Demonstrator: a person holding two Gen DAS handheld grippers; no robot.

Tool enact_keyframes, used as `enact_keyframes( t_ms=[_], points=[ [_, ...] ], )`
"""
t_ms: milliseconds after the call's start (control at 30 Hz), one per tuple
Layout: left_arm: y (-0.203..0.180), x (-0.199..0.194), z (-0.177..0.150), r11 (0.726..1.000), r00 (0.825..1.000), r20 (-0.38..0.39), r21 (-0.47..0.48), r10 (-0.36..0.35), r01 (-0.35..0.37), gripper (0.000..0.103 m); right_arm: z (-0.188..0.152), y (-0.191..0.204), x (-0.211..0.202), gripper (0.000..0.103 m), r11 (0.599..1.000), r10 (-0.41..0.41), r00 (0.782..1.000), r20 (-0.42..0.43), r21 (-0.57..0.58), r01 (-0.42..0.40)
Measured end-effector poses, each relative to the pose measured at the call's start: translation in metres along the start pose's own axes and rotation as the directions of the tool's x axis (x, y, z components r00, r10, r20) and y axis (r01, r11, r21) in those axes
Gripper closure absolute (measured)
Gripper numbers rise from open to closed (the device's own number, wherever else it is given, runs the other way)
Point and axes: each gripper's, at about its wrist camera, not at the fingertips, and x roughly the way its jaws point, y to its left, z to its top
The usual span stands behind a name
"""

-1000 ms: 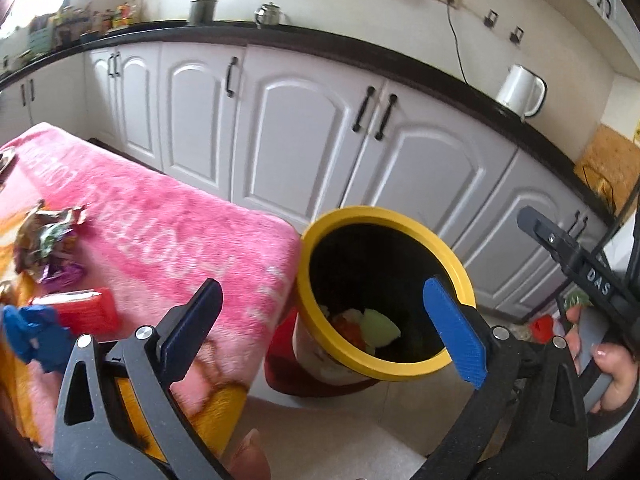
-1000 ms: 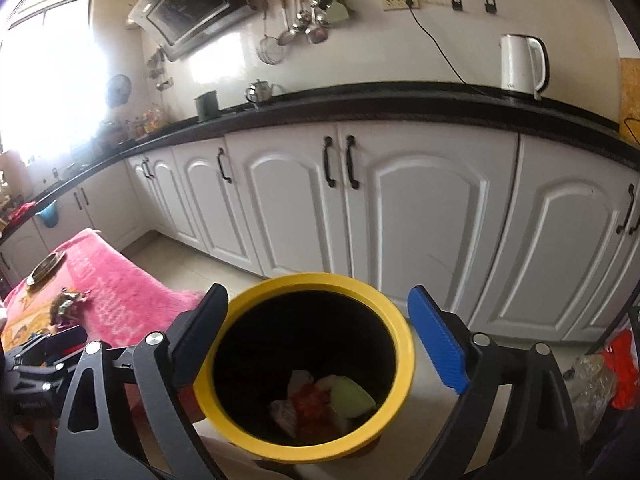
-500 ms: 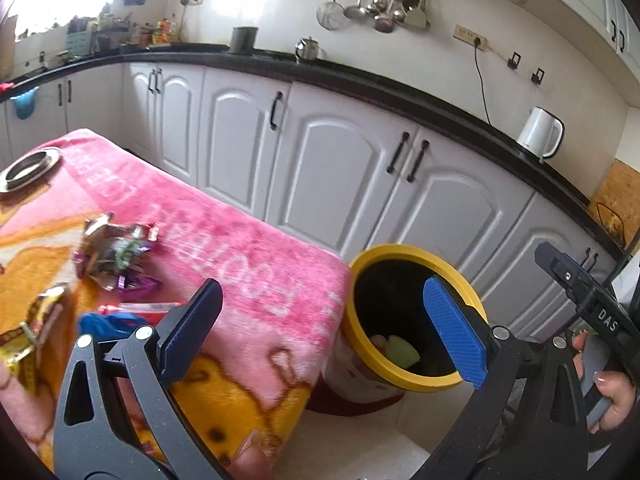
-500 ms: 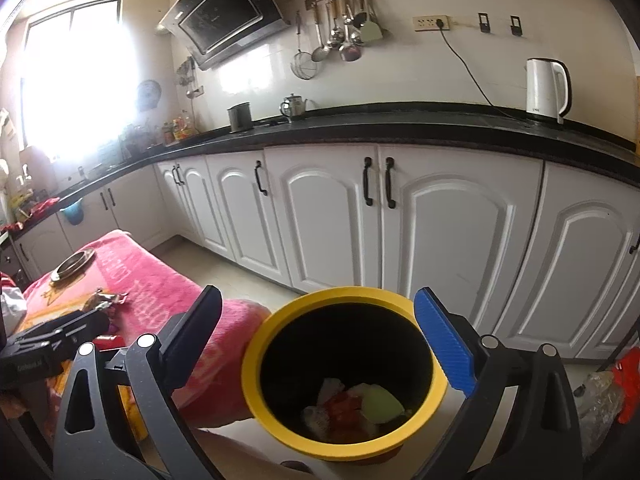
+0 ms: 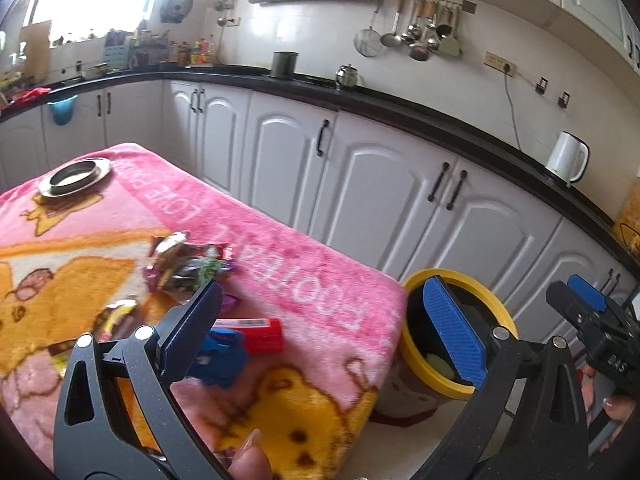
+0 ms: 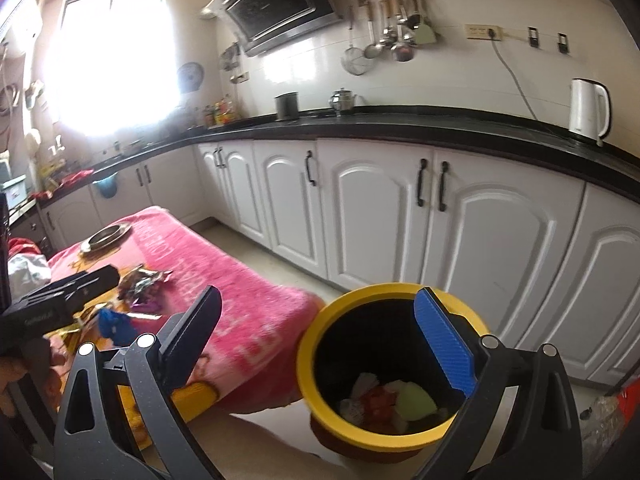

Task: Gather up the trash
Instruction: 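Move both open grippers back over the remaining wrappers on the table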

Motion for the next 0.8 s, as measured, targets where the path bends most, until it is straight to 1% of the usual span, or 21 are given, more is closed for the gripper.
enact_keyframes(
  t_ms=[333,467,567,800],
  points=[
    [0.039,-0.012,0.001,0.997,0.997,0.023,-0.038,0.067,-0.066,0.011,-0.003,0.044,0.009,0.009,0.993,0.082,0.996,-0.036,-0.077,-0.085],
    [0.058,-0.017,0.001,0.994,0.996,0.03,-0.071,0.089,-0.087,0.011,-0.004,0.06,0.014,0.009,0.988,0.111,0.992,-0.052,-0.105,-0.116],
    [0.072,-0.018,0.002,0.99,0.994,0.023,-0.096,0.109,-0.107,0.011,-0.006,0.073,0.018,0.009,0.983,0.135,0.988,-0.068,-0.118,-0.143],
    [0.106,-0.018,0.005,0.979,0.987,-0.005,-0.125,0.16,-0.159,0.011,-0.008,0.101,0.035,0.009,0.972,0.197,0.973,-0.119,-0.106,-0.21]
  ],
)
